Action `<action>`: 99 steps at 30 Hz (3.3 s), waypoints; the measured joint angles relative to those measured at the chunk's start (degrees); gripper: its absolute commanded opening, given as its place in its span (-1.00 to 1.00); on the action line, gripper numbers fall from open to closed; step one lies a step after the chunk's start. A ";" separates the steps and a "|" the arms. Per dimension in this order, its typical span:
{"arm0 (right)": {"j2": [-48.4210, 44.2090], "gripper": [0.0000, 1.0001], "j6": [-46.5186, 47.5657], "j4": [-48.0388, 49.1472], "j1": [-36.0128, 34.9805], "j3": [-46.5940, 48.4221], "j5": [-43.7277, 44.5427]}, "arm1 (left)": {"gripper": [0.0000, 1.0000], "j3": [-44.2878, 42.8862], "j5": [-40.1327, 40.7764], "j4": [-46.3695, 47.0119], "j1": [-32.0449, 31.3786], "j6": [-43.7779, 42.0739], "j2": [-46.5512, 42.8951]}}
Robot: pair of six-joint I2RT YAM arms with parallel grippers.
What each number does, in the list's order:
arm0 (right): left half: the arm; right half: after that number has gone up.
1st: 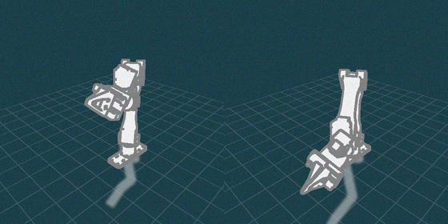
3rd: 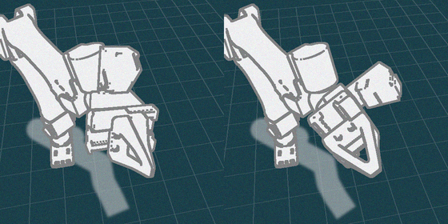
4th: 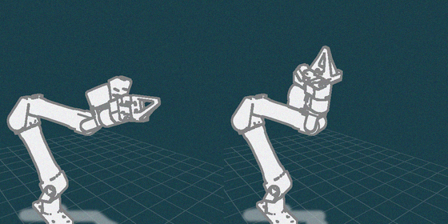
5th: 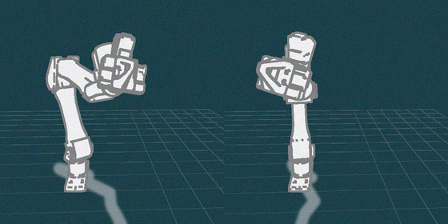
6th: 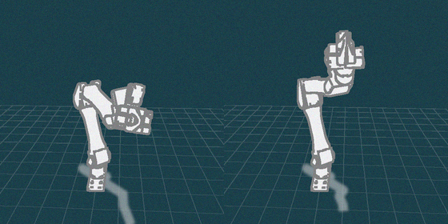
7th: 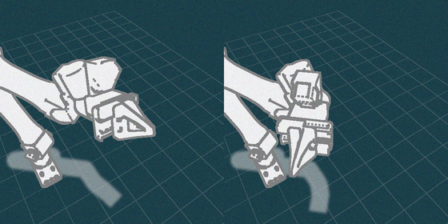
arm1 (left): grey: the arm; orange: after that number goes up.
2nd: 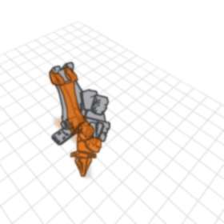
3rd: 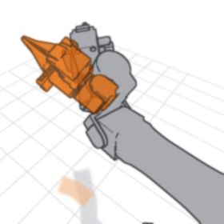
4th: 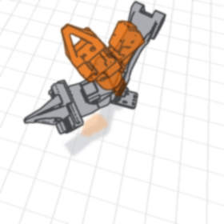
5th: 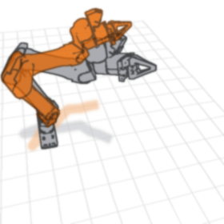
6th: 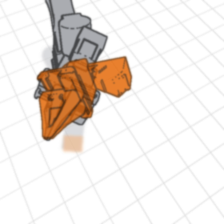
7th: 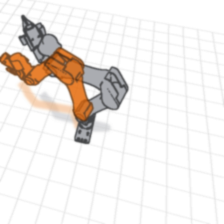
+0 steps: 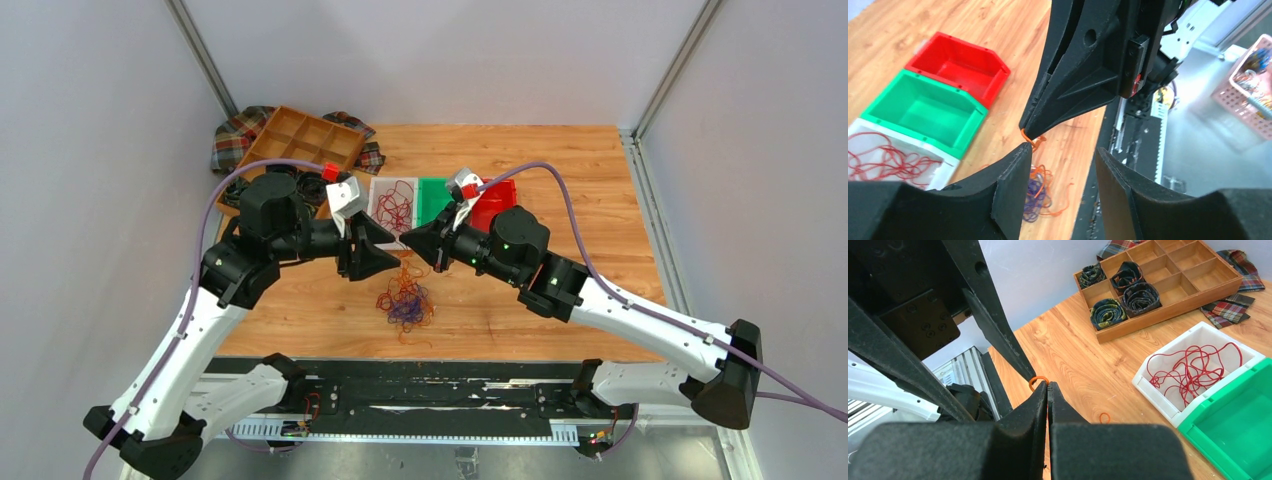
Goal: Untangle the cables
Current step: Untie the cable.
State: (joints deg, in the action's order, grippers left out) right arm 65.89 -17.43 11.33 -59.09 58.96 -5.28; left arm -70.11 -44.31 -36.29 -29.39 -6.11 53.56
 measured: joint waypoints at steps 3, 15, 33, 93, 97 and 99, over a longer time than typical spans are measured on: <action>-0.02 -0.99 -0.09 -0.02 0.00 0.00 -0.09 | -0.01 2.38 -0.28 3.15 0.13 5.44 -0.90; -2.21 -0.99 -1.70 0.04 0.00 -0.44 -0.72 | -0.01 6.62 -5.77 15.80 7.52 24.30 1.46; -2.27 -0.99 -2.36 -0.13 -0.02 -0.44 -0.92 | -0.98 6.27 -10.60 14.47 7.56 23.15 1.44; -3.63 0.22 3.15 -3.72 -0.66 -2.36 2.01 | -0.99 -39.52 -2.62 -1.64 7.56 0.37 6.12; -3.65 0.30 6.99 -6.51 -0.66 8.59 1.51 | -0.99 -36.09 -4.76 -3.45 7.56 0.26 5.29; -3.58 0.31 8.61 -7.43 -0.66 13.09 0.09 | -0.99 -34.58 -5.42 -4.28 7.56 0.09 5.01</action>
State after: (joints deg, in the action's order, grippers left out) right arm 62.30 -8.82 3.90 -59.75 72.05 -5.19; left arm -104.68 -49.74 -40.58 -21.82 -6.02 58.57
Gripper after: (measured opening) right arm 0.649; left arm 0.014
